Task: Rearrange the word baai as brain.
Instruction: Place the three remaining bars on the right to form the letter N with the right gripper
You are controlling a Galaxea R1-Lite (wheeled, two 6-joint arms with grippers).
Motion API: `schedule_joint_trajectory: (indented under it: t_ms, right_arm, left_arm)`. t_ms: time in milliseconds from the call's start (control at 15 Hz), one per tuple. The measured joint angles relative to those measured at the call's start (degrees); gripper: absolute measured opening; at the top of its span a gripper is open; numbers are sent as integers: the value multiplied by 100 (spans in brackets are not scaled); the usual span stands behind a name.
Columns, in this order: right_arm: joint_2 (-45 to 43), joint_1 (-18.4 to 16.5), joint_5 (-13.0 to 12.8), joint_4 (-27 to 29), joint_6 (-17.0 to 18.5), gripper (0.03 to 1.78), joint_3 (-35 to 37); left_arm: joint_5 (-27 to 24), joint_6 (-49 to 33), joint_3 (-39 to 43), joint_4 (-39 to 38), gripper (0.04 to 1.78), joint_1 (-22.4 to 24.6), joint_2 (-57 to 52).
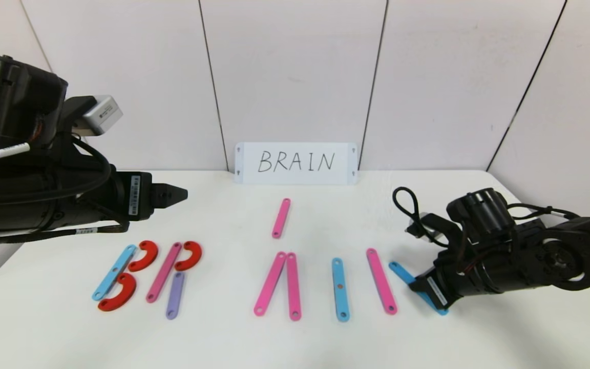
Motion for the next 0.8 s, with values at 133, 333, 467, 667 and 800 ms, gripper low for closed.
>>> schedule_joint_trajectory:
  t_ms: [133, 333, 467, 667, 800]
  right_arm:
    - [124, -11, 5, -2, -11, 27, -160]
    - [293, -17, 13, -5, -6, 27, -380]
    - [345, -20, 24, -7, 20, 27, -463]
    - [397, -22, 27, -20, 44, 27, -529]
    - [405, -17, 24, -27, 33, 27, -522]
  left_arm:
    - [0, 0, 5, 0, 169, -5, 0]
    - [2, 0, 9, 0, 169, -5, 5]
    - [2, 27, 13, -2, 169, -5, 10]
    - [-9, 61, 18, 0, 169, -5, 10]
    - [-6, 61, 20, 0, 169, -5, 22]
